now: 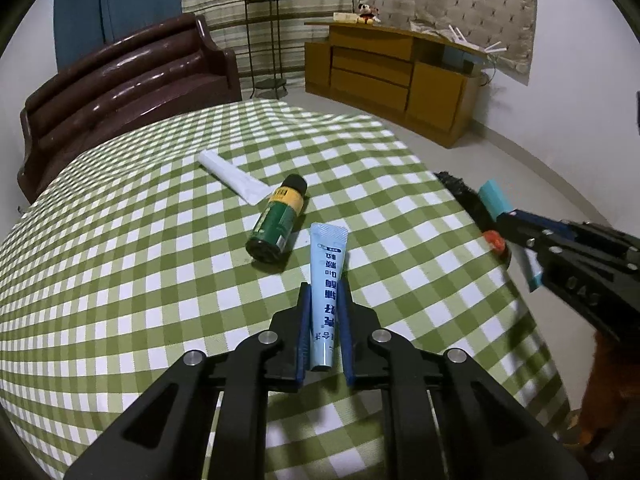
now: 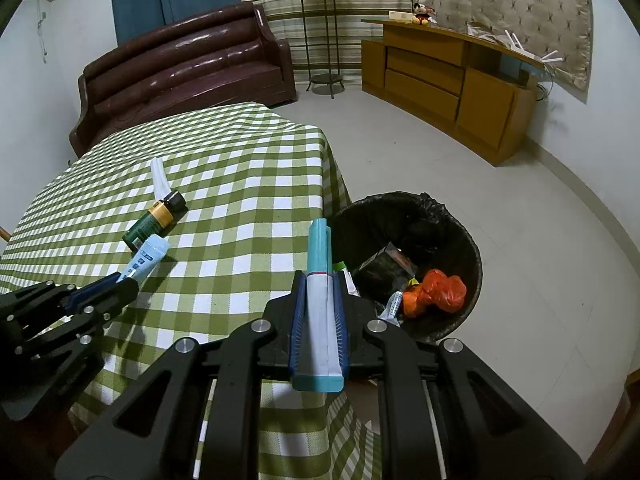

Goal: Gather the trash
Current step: 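Carry the light blue tube and teal-white tube over the bin with both grippers, then open both grippers over the bin, dropping both tubes, then move both grippers back over the table toward the spray can, then grasp the green spray can with the right gripper, then lift the spray can with the right gripper while the left gripper approaches the white roll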

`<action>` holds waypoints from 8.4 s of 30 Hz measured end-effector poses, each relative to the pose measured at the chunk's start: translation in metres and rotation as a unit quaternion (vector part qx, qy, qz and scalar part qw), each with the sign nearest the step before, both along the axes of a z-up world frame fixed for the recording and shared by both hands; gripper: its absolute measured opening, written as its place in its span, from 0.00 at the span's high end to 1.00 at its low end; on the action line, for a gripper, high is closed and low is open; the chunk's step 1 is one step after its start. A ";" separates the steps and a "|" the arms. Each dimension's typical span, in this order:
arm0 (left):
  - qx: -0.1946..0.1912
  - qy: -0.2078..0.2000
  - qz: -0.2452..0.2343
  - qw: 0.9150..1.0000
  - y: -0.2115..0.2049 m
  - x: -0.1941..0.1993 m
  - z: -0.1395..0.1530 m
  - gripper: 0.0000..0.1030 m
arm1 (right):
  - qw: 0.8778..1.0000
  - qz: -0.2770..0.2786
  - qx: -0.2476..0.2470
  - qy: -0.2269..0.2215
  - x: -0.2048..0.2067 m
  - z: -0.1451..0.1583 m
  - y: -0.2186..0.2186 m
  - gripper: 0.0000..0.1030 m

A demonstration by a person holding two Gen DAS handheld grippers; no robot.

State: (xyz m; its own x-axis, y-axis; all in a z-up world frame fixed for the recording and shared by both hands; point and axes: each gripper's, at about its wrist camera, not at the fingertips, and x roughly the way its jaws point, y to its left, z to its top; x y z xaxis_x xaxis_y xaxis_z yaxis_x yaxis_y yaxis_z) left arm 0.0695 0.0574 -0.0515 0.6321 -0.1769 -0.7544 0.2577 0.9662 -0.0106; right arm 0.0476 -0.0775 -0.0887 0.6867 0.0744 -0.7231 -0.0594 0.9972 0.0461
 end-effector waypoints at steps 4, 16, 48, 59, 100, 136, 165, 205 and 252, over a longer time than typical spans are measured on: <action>-0.009 -0.014 0.004 1.000 0.000 -0.008 0.008 0.87 | 1.000 -0.001 0.001 -0.004 -0.001 0.003 -0.001 0.86; -0.025 -0.052 0.020 0.998 -0.007 -0.002 0.030 0.87 | 1.000 -0.015 0.003 -0.024 -0.003 0.016 -0.016 0.86; -0.026 -0.069 -0.033 0.997 -0.118 0.067 0.020 0.86 | 0.995 -0.081 0.021 -0.051 0.040 0.014 -0.096 0.86; -0.003 -0.055 -0.037 0.998 -0.138 0.088 0.003 0.86 | 0.995 -0.091 0.029 -0.040 0.057 -0.002 -0.112 0.86; 0.002 -0.041 -0.029 0.999 -0.146 0.094 0.006 0.47 | 0.990 -0.131 0.042 -0.032 0.056 -0.008 -0.129 0.49; 0.001 -0.052 0.175 0.983 0.109 -0.008 0.022 0.37 | 0.999 0.027 0.020 -0.025 0.032 0.019 0.095 0.30; -0.025 -0.033 0.205 0.978 0.157 -0.009 0.009 0.36 | 0.998 0.034 -0.023 0.040 0.062 -0.012 0.139 0.58; -0.016 -0.004 0.155 0.988 0.065 0.065 0.006 0.34 | 1.000 0.018 -0.009 0.002 0.085 0.004 0.050 0.77; 0.017 0.046 0.165 0.985 0.079 0.085 -0.024 0.32 | 0.999 0.041 0.022 0.008 0.097 -0.001 0.036 0.77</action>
State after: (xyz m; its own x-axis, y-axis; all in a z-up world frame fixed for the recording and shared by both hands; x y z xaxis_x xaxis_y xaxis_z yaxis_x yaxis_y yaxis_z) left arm 0.1542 0.1367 -0.0750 0.5791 0.0522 -0.8136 -0.0709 0.9974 0.0135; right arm 0.1447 -0.0411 -0.0892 0.6654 0.1620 -0.7287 -0.1393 0.9860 0.0919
